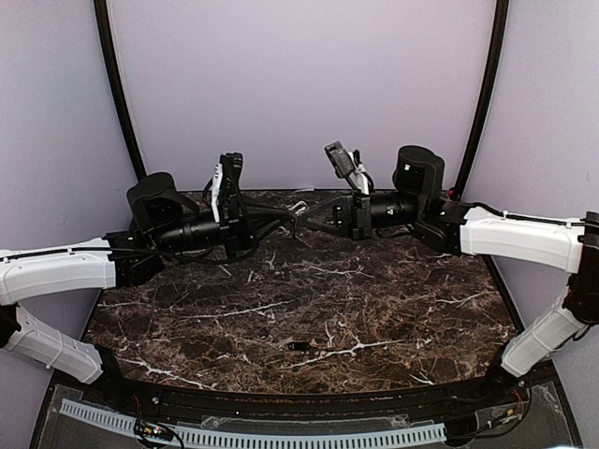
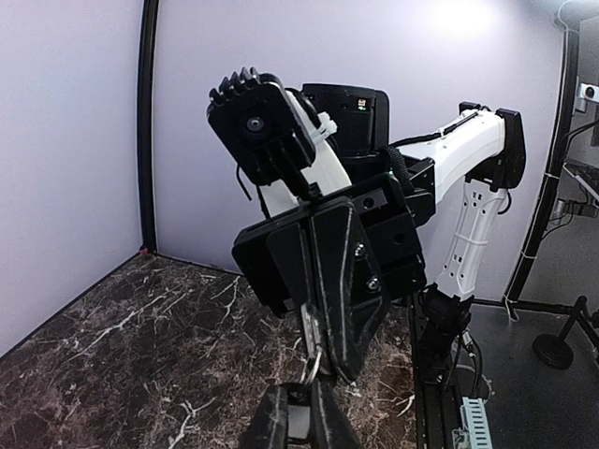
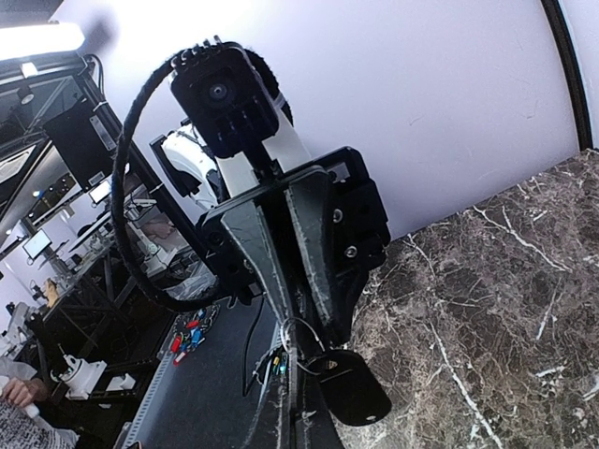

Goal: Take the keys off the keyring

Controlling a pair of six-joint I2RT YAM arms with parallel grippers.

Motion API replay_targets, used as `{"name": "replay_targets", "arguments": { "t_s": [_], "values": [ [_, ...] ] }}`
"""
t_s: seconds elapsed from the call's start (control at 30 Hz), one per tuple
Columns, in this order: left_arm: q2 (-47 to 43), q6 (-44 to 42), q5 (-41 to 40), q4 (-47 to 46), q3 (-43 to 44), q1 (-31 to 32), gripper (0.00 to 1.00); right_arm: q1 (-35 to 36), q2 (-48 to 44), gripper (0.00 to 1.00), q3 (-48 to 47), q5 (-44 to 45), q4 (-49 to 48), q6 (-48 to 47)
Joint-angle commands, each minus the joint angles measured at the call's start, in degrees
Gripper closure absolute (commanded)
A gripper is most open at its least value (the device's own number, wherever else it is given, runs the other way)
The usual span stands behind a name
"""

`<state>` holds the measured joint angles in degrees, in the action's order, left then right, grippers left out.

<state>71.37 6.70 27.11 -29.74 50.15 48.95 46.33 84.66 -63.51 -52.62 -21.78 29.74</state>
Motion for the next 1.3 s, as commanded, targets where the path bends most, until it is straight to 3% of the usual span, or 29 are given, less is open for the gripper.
{"name": "replay_targets", "arguments": {
  "t_s": [0.0,0.27,0.53,1.27],
  "values": [
    [-1.86,-2.26,0.26,-3.97,-1.38,-0.16,0.84,-0.10,-0.12,1.00,-0.30,-1.42,-3.00,2.16],
    [-1.26,-4.22,5.00,-5.17,-1.16,0.68,0.73,-0.18,0.21,1.00,-0.17,-3.94,-7.74,6.78],
    [-0.04,-5.43,4.23,-5.14,0.00,1.48,0.77,-0.18,0.46,1.00,-0.30,-4.35,-8.21,7.96],
    [1.61,-6.45,3.12,-7.12,1.43,1.85,0.74,-0.23,0.59,1.00,0.22,-4.50,-7.75,8.45]
  ]
}}
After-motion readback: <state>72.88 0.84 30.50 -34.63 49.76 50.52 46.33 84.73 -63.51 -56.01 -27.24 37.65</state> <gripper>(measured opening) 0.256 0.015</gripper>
